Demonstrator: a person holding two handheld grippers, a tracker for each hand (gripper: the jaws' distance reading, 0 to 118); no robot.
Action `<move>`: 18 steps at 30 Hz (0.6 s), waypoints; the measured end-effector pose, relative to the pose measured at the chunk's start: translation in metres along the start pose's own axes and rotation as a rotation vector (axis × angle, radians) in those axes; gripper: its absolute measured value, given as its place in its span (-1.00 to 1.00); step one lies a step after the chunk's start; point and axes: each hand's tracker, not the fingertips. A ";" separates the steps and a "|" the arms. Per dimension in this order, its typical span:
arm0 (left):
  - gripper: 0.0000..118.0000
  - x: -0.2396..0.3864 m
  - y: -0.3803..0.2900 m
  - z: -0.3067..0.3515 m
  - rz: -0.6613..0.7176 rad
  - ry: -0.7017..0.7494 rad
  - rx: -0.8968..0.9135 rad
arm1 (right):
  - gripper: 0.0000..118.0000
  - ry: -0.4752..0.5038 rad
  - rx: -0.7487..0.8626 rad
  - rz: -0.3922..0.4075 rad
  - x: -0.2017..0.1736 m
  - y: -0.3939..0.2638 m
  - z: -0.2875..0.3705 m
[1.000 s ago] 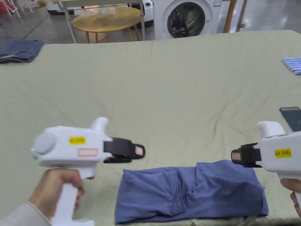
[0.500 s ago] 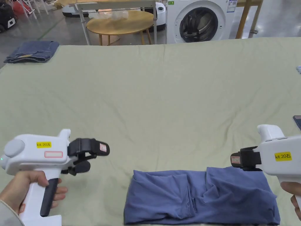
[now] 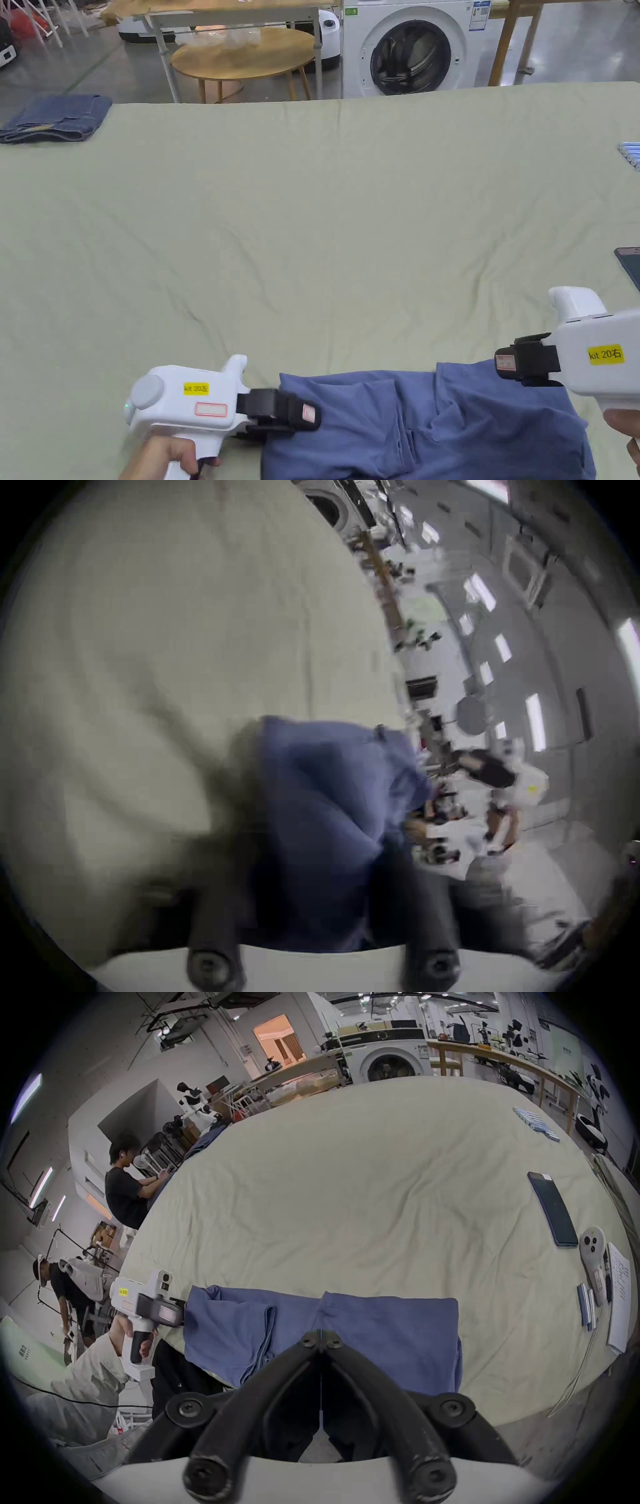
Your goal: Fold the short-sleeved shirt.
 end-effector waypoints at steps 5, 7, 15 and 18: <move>-0.92 -0.006 0.005 0.015 0.057 0.065 -0.011 | -1.00 -0.003 -0.001 0.009 -0.004 0.000 0.007; -0.92 0.003 0.009 0.027 0.027 0.089 -0.018 | -1.00 -0.006 0.003 0.006 -0.003 0.003 0.010; -0.92 0.026 0.031 0.140 0.059 0.220 0.017 | -1.00 -0.011 0.018 0.014 -0.004 0.004 0.016; -0.92 0.045 0.031 0.193 0.082 0.379 0.077 | -1.00 -0.008 0.009 0.011 -0.005 0.001 0.010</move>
